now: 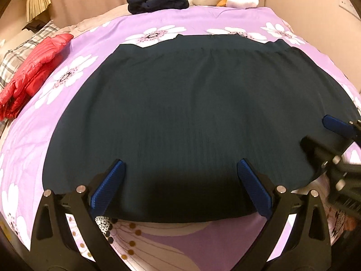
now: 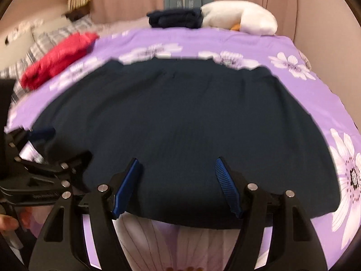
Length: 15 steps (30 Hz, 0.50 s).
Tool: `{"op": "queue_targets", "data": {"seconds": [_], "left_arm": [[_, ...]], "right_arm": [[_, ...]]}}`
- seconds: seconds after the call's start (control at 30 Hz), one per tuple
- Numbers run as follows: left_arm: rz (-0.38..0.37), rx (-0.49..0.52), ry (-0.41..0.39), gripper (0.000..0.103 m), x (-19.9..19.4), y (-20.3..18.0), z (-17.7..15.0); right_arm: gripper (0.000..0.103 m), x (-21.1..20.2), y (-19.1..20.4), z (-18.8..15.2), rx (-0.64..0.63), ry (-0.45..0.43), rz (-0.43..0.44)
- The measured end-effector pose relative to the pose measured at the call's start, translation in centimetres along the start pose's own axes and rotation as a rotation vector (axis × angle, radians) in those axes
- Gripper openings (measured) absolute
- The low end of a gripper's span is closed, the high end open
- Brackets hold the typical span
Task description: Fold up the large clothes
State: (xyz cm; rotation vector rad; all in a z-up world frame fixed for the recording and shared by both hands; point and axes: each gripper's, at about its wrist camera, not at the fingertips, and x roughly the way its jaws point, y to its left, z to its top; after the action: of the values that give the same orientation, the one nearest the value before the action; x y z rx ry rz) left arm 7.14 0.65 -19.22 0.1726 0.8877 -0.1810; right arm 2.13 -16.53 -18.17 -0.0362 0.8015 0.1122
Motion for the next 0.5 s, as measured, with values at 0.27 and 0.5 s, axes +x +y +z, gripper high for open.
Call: {"op": "queue_targets", "data": {"seconds": [0.27,0.5], "left_arm": [[0.002,-0.007,-0.012,0.101,-1.2,0.8,-0.1],[0.012,-0.062,0.014,0.101,-0.6,2.8,-0.1]], "right_arm": [[0.075,-1.7,-1.1,0.0,0.014,-0.028,0.010],[0.075,-1.6,-4.3,-0.6,0.087,0.003,-0.053]]}}
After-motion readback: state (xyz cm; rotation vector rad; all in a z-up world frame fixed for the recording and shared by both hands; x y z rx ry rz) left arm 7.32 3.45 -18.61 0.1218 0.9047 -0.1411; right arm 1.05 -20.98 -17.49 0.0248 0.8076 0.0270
